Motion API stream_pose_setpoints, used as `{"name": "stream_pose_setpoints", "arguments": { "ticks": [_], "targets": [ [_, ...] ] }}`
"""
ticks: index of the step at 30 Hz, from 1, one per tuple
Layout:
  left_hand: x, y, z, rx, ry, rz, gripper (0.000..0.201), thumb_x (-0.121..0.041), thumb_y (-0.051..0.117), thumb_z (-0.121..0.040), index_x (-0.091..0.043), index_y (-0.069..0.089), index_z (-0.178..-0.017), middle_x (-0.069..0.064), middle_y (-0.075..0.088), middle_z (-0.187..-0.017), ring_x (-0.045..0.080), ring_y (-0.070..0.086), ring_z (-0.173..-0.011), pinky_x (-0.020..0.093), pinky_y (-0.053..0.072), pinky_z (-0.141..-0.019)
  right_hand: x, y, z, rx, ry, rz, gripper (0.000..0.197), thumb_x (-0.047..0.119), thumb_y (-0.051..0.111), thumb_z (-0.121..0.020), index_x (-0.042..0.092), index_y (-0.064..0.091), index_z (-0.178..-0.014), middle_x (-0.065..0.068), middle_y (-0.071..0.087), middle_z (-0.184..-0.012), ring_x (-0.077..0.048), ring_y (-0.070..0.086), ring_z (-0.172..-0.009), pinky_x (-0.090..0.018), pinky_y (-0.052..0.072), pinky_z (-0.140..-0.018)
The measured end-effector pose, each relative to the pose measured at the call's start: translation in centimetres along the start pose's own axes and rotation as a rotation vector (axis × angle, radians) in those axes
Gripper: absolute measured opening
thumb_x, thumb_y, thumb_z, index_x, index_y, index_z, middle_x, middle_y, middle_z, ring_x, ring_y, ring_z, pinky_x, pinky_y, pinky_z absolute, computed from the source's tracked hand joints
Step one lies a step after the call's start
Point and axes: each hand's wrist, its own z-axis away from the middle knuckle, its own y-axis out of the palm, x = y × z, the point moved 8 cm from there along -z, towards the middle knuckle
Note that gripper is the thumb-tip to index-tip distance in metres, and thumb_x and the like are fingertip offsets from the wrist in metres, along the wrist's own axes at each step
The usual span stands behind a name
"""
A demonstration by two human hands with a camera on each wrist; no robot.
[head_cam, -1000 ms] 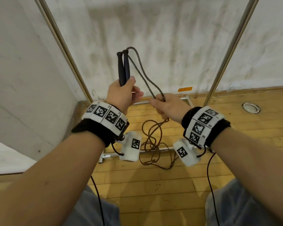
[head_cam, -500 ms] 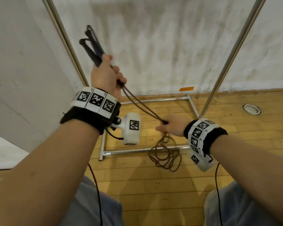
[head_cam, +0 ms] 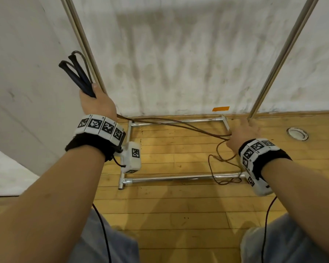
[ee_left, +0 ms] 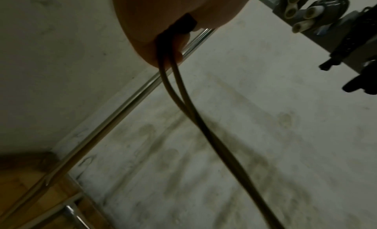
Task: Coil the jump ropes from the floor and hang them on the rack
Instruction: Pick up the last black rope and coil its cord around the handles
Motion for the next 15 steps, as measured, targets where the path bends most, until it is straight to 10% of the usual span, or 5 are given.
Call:
{"name": "stream_pose_setpoints", "arguments": {
  "ticks": [4, 8, 15],
  "targets": [
    [0.9, -0.7, -0.7, -0.044, -0.012, -0.034, 0.034, -0.035, 0.043, -0.098, -0.014, 0.054, -0.124, -0.008, 0.056, -0.093, 0.01, 0.055, -0.084, 0.011, 0.038, -0.065, -0.1, -2.1, 0.1, -0.073, -0.026, -0.555, 0.06, 0.01, 0.066, -0.079, 0.021, 0.043, -0.133, -0.006, 0.03, -0.145, -0.029, 0.052, -0.11, -0.029, 0.04, -0.071],
    [0.8, -0.5, -0.3, 0.02, -0.039, -0.122, 0.038, -0.035, 0.044, -0.098, -0.013, 0.053, -0.127, 0.003, 0.063, -0.112, 0.021, 0.06, -0.106, 0.014, 0.035, -0.072, 3.1, -3.7, 1.2, 0.001, -0.23, -0.726, 0.03, 0.025, 0.073, -0.077, 0.025, 0.059, -0.104, 0.002, 0.056, -0.112, -0.016, 0.051, -0.096, -0.026, 0.042, -0.075],
    [-1.3, 7.4, 12.4, 0.942, 0.085, -0.263, 0.03, -0.044, 0.072, -0.079, -0.019, 0.057, -0.087, -0.002, 0.064, -0.081, 0.009, 0.059, -0.067, 0.029, 0.052, -0.065, 8.4, -6.7, 4.6, 0.053, -0.431, -0.755, 0.009, 0.024, 0.068, -0.08, 0.023, 0.059, -0.082, 0.009, 0.054, -0.078, -0.005, 0.048, -0.06, -0.008, 0.033, -0.04]
  ]
}}
